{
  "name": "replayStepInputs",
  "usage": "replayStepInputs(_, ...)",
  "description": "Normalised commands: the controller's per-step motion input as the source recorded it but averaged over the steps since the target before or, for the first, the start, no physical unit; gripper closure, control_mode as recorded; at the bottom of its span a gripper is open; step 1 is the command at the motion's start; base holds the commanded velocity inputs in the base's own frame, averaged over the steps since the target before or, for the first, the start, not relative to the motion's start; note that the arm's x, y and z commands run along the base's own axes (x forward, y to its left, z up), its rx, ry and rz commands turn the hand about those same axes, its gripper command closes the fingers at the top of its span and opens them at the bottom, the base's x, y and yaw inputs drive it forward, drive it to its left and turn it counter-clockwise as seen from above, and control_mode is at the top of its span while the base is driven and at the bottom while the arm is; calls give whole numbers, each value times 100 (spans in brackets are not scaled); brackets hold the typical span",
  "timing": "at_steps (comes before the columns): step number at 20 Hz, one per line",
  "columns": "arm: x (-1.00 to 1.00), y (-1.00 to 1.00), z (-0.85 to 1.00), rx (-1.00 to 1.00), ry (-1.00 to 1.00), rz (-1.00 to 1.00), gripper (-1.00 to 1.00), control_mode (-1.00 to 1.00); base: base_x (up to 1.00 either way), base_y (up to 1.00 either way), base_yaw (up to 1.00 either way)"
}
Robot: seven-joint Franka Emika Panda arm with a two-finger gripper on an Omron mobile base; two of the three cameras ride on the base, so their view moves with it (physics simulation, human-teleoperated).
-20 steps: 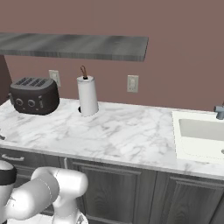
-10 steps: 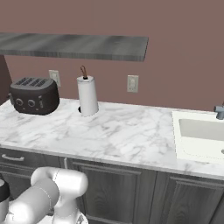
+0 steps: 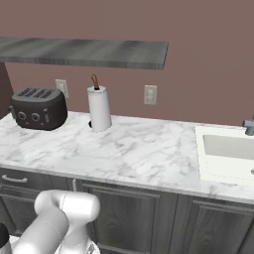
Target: Take the tongs from the drawer on the left and place them on the dining counter next to the tray containing the kebab skewer.
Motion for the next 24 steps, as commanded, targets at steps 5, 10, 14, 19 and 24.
replayStepInputs(5, -14, 0, -14, 0, -18, 12, -100, -100, 0, 0, 0)
replayStepInputs(10, -5, 0, -14, 0, -12, 9, -100, -100, 0, 0, 0)
replayStepInputs(14, 0, 0, -11, 0, -2, 7, -100, -100, 0, 0, 0)
replayStepInputs(19, 0, 0, -8, 0, 0, 3, -100, -100, 0, 0, 0)
replayStepInputs(24, 7, 0, -11, 0, 0, 0, -100, -100, 0, 0, 0)
